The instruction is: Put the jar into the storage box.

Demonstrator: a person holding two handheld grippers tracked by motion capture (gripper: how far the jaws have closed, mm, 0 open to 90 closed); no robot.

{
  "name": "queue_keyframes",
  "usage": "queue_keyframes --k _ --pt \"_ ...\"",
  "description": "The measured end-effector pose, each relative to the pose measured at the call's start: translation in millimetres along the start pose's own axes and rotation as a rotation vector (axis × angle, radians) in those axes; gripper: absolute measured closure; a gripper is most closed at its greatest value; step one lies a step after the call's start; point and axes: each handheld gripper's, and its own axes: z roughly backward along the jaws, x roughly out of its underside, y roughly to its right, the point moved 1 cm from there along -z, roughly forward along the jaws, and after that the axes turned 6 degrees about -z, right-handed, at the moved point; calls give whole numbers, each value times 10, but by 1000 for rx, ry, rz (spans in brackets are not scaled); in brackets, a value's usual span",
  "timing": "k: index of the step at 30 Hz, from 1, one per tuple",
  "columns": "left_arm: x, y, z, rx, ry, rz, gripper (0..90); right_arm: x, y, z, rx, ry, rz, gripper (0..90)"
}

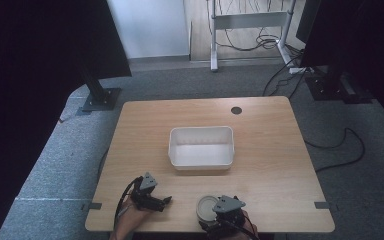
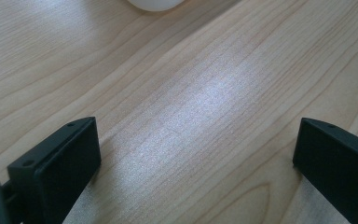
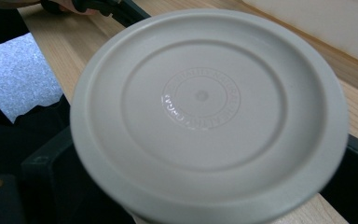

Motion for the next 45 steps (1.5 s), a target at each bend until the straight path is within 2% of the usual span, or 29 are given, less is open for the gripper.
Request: queue_keyframes --k 8,17,25,45 --pt "0 0 0 0 1 0 4 -12 -23 -40 21 -3 16 84" --pt "0 0 0 0 1 0 4 -25 -73 -7 85 0 11 92" --pt "0 0 0 0 0 0 4 -91 -51 46 95 14 2 92" --pt "0 -1 0 0 0 0 4 -243 78 12 118 24 -33 92"
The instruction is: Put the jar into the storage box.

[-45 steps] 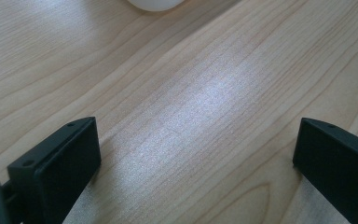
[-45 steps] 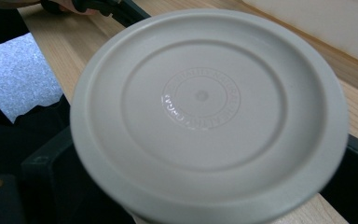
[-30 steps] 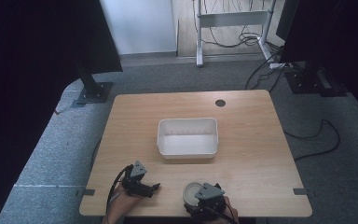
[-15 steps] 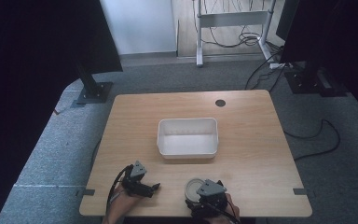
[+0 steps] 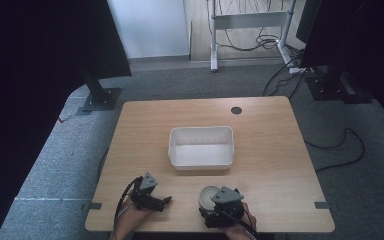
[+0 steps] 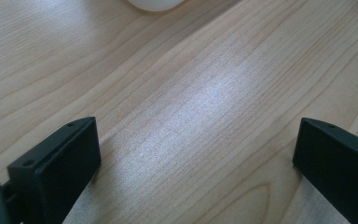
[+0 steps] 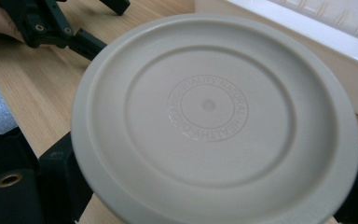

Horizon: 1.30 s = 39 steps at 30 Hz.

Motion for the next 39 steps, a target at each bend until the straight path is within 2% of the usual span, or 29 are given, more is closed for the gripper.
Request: queue_keyframes --k 23,39 --pt "0 0 0 0 0 0 4 -298 115 -45 24 15 -3 92" --pt "-1 -1 0 1 -2 -1 3 -485 195 -137 34 16 -17 92"
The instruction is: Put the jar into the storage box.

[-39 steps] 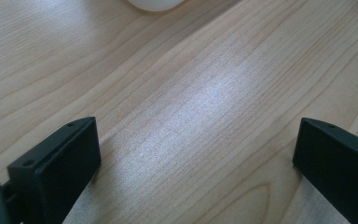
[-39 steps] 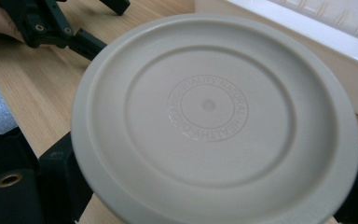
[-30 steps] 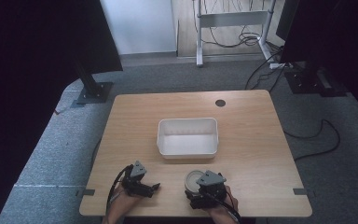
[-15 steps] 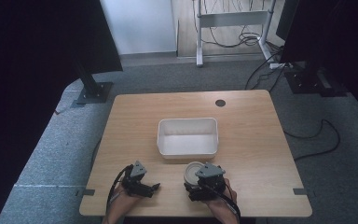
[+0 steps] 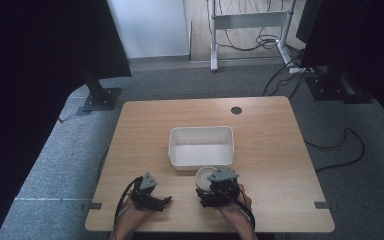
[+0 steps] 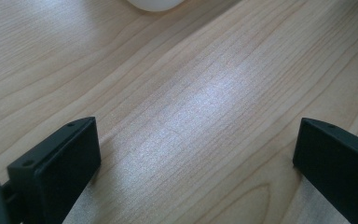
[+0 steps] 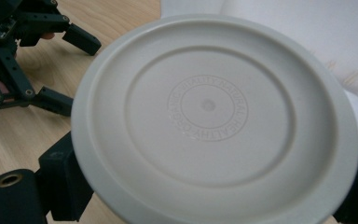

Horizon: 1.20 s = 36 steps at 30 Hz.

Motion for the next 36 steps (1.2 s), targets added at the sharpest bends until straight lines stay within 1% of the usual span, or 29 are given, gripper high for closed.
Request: queue_keyframes --k 15,26,28,32,36 --pt "0 1 -1 0 1 1 3 -193 62 -70 23 14 0 92" --pt "0 0 -1 0 2 0 3 -348 117 -144 32 27 -8 92" --pt "0 0 -1 0 1 1 3 -399 128 -170 35 30 -4 92" --pt "0 -1 1 0 -1 -2 3 -447 139 -199 37 34 -4 92" --pt "0 2 -1 1 2 3 3 -514 169 -255 48 35 -1 92"
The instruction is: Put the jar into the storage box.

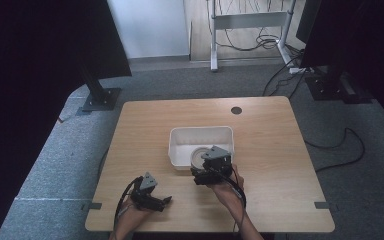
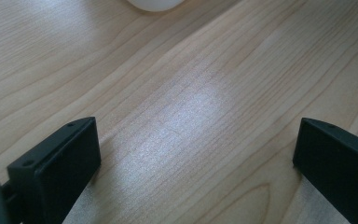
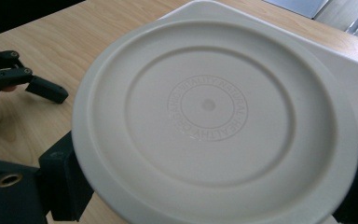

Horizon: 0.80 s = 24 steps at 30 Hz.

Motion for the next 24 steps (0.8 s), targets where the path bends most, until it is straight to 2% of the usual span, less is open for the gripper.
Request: queue_keyframes --k 8,24 --pt "1 -3 0 -1 -1 -5 3 -52 50 -105 13 1 -10 92" --pt "0 -3 0 -1 -2 -5 3 -139 175 -365 69 -7 -25 92"
